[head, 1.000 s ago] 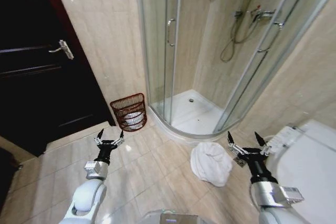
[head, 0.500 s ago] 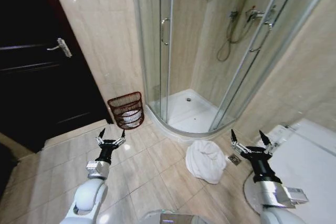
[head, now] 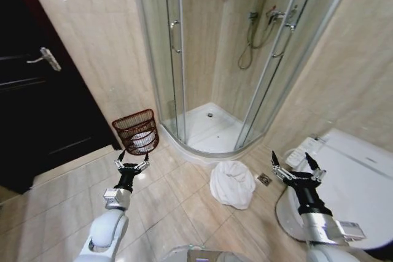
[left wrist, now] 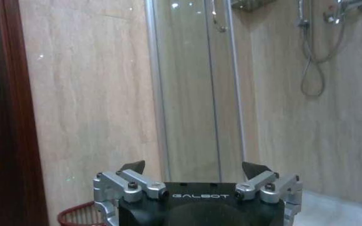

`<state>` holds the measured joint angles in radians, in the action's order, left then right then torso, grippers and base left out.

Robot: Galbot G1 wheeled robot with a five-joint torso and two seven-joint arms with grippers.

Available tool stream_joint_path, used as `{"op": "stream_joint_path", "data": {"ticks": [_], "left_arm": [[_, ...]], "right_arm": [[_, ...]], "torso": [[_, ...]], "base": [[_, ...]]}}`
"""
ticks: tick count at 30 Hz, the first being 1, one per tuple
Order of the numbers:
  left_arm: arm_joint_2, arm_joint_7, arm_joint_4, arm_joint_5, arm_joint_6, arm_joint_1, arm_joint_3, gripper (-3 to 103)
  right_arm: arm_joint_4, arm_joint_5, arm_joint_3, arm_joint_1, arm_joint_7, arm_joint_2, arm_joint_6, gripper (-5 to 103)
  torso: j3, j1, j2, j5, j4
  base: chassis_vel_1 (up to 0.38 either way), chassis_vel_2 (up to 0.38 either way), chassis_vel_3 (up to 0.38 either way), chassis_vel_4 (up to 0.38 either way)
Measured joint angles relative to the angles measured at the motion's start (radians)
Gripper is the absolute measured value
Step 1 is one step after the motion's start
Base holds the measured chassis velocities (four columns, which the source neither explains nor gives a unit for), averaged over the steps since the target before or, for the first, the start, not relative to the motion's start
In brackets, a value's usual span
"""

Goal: Discard the used towel into the hamper.

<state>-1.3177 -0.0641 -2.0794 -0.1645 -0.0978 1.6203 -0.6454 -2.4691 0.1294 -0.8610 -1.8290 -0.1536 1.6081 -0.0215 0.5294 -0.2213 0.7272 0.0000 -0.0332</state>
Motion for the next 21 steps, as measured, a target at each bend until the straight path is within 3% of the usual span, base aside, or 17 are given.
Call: {"op": "stream_joint_path", "data": {"ticks": [7, 21], "left_arm": [[-0.006, 0.031, -0.007, -0.021, -0.02, -0.012, -0.012, 100], [-0.007, 0.04, -0.017, -0.038, -0.015, -0.041, -0.005, 100]], "right_arm": [[-0.004, 0.01, 0.001, -0.001, 0.0, 0.0, -0.005, 100], [0.005, -0.001, -0.001, 0.007, 0.003, 0.0, -0.012, 100]], "torso": [[0.006, -0.005, 0.011, 0.0, -0.0001], [0.045, -0.034, 0.079, 0.0001, 0.0]], "base": [[0.0, 0.0, 0.0, 0.0], [0.0, 0.0, 0.0, 0.0]]}}
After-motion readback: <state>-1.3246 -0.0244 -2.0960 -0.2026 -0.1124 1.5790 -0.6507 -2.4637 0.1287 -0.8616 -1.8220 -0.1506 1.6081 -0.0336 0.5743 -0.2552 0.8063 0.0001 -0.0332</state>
